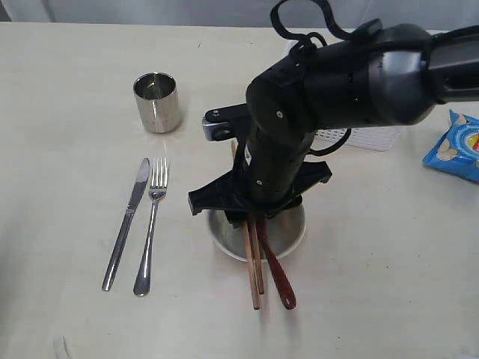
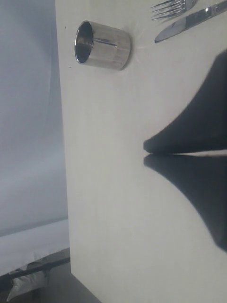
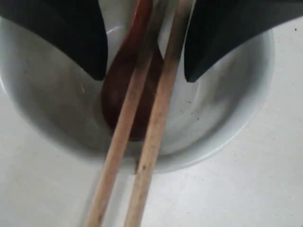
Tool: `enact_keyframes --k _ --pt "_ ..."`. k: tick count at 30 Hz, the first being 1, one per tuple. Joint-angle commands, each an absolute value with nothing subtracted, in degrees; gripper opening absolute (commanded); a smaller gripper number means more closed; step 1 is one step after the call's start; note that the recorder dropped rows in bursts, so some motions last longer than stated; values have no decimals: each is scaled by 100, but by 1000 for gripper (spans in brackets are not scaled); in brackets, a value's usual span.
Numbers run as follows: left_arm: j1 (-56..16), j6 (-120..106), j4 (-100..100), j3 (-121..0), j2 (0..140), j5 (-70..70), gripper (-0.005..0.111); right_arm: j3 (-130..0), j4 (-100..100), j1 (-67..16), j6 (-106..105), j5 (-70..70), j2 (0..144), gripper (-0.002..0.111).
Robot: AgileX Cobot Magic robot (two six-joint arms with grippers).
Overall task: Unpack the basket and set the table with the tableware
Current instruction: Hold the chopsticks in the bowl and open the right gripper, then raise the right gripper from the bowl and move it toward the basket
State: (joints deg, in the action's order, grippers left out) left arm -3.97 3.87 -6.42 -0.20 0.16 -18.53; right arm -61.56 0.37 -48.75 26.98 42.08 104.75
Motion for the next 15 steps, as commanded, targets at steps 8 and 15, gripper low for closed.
enact_keyframes --k 8,15 --pt "-386 389 -578 0 0 -1850 0 -6188 0 -4886 2627 4243 10473 19" --pt "-386 389 -578 0 0 -1850 0 -6188 0 -4886 2631 4243 10473 13"
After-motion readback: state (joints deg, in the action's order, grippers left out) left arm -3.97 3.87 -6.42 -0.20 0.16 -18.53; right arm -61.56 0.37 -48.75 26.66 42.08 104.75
